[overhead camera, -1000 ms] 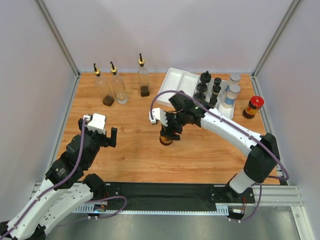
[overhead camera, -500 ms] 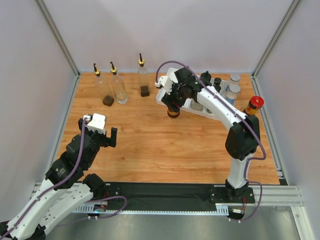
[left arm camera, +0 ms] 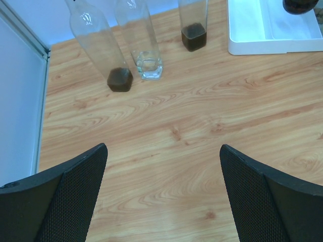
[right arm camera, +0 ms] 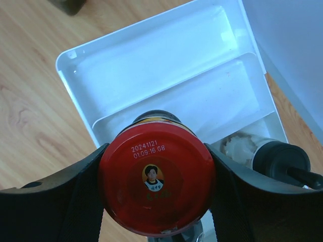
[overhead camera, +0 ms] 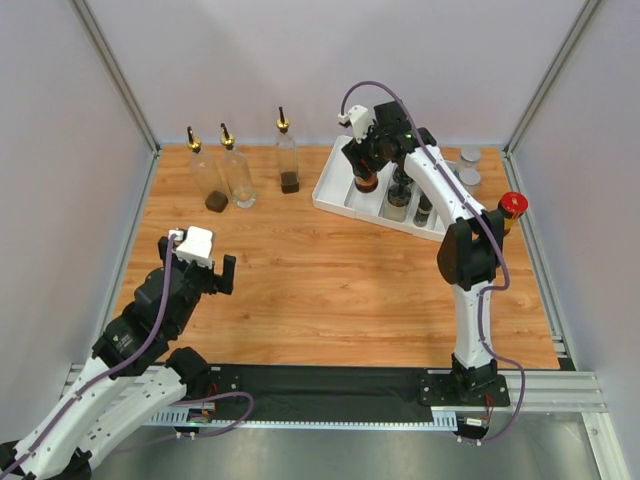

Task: Organize the condiment bottles
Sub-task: Place the bottle in the storage box.

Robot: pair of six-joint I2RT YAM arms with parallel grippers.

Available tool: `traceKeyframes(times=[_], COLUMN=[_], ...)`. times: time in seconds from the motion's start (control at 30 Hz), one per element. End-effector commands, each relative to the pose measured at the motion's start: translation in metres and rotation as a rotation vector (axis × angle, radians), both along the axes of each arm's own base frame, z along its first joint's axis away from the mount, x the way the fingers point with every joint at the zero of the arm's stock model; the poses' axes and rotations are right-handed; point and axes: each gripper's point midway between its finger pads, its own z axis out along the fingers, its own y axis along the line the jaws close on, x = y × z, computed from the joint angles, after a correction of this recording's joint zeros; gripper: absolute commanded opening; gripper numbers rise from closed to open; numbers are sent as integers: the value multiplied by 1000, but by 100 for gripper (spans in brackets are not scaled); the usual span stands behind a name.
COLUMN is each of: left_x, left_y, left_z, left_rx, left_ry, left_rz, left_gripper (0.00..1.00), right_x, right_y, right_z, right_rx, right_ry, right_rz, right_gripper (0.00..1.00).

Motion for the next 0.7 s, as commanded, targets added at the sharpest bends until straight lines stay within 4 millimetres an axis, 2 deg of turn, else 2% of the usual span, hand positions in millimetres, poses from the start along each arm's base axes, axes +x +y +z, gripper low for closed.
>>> traceKeyframes(times=[0.0, 0.17, 0.4, 0.5, 0.6, 0.63, 0.67], left_x=[4, 5, 7, 8, 8, 8, 8], left_y=[-1, -1, -3, -2, -3, -3, -3], left_z=[3, 1, -2, -2, -3, -3, -2], left_rx=[5, 11, 23, 22, 26, 26, 26], left_ry=[-14, -7, 5, 6, 9, 11, 9], left_rz=[6, 8, 7, 11, 12, 9, 12], left_gripper=[100, 100, 100, 100, 100, 100, 100], right_x=[42, 77, 96, 100, 102, 102, 103], right_y=[2, -12, -29, -34, -40, -42, -42], right_z=[53, 43, 18, 8, 5, 4, 5], right_rx=[69, 60, 43, 52, 50, 48, 47], right_ry=[-201, -253, -251, -229, -226, -227, -230], right_rz=[-74, -151, -210, -224, -233, -237, -238], right_gripper=[0, 0, 0, 12, 35, 48, 55])
